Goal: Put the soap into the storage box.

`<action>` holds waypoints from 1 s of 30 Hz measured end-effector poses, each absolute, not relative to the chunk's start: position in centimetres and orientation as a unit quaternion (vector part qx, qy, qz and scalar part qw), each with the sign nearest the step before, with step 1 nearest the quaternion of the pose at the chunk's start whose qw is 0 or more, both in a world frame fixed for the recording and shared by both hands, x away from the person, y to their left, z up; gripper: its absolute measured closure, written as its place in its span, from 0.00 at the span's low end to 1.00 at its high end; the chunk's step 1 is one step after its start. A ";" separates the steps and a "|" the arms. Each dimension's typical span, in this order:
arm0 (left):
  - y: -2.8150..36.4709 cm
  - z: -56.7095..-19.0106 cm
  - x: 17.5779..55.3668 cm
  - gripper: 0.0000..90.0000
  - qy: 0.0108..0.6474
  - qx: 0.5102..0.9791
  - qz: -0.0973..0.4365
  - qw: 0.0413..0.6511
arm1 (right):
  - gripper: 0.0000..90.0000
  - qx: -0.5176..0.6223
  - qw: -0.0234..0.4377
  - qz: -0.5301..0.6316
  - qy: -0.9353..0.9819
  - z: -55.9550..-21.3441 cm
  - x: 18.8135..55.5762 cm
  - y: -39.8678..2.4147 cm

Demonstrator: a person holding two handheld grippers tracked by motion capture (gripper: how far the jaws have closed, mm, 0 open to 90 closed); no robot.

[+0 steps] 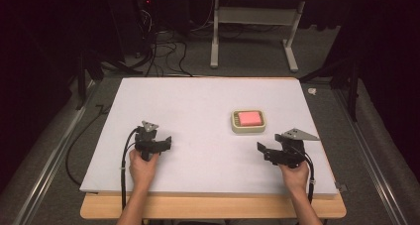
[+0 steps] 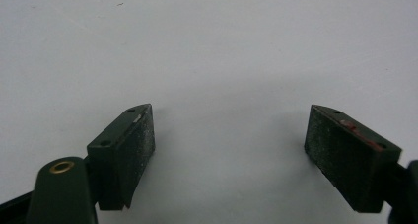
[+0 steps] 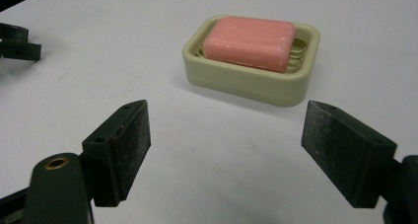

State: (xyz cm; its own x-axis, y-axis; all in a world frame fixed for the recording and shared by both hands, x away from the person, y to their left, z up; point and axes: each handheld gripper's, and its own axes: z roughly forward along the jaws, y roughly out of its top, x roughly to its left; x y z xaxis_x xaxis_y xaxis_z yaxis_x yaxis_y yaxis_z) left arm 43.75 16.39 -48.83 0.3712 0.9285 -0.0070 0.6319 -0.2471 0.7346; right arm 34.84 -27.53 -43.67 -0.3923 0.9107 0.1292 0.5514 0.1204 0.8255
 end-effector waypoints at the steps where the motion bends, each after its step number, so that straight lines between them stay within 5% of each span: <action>1: 16.4 -48.8 43.8 0.22 0.515 0.758 0.222 0.334 | 0.22 0.508 0.211 0.425 0.719 -43.7 34.8 -27.5; 30: 16.4 -48.8 43.8 0.22 0.515 0.758 0.222 0.334 | 0.22 0.499 0.195 0.404 0.742 -45.5 34.2 -26.5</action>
State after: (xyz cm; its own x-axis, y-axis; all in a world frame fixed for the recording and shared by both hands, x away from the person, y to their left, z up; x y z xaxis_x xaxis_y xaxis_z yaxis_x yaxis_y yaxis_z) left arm 43.75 16.39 -48.83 0.3710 0.9286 -0.0067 0.6318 -0.2471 0.7347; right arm 34.20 -26.55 -45.52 -0.4262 0.8975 0.1135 0.5823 0.1761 0.7937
